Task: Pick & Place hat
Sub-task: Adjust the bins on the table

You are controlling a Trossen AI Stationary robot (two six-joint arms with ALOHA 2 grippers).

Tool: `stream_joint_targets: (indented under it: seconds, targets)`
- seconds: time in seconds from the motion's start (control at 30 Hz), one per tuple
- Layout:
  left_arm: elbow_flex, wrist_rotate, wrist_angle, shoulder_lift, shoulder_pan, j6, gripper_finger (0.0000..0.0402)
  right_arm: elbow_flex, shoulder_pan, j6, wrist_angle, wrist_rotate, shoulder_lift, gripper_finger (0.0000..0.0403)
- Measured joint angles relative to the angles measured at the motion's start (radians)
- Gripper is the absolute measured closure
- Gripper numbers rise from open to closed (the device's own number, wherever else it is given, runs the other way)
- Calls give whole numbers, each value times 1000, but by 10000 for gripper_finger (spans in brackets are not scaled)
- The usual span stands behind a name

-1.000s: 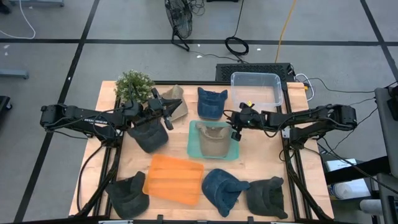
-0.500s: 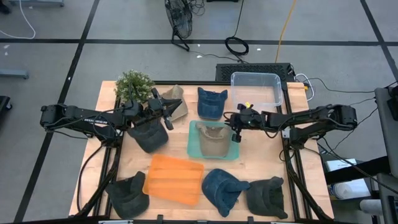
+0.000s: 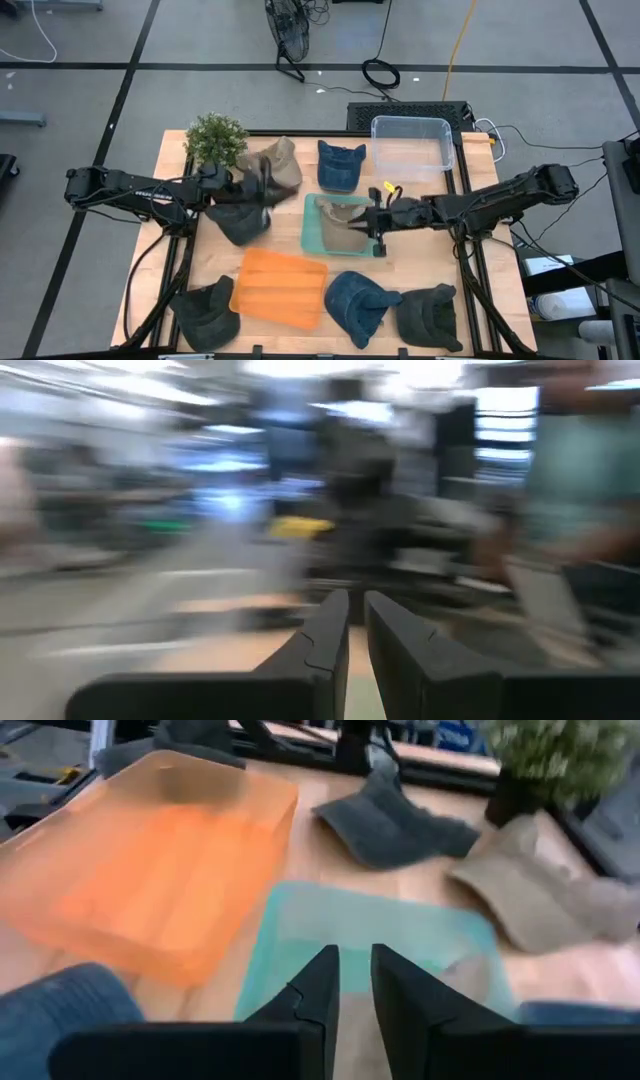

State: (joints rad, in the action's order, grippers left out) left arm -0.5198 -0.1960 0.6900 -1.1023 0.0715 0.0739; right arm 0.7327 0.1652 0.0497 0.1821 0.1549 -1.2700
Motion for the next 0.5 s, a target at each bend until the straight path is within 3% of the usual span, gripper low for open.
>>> stream_joint_targets:
  seconds: [0.07, 0.13, 0.27, 0.5]
  targets:
    - [0, -180, -52, 0, -26, -11, 355, 2, 38, -38, -25, 33, -29, 348]
    - [0, -249, -89, 0, -69, 29, 355, 0, 76, -41, -67, 62, -51, 348]
    - [-4, -156, -174, 0, -160, 130, 355, 0, 129, -51, -34, 105, -74, 348]
    - [-121, 11, -504, -1, -311, 192, 355, 15, 167, -119, 35, 105, -89, 348]
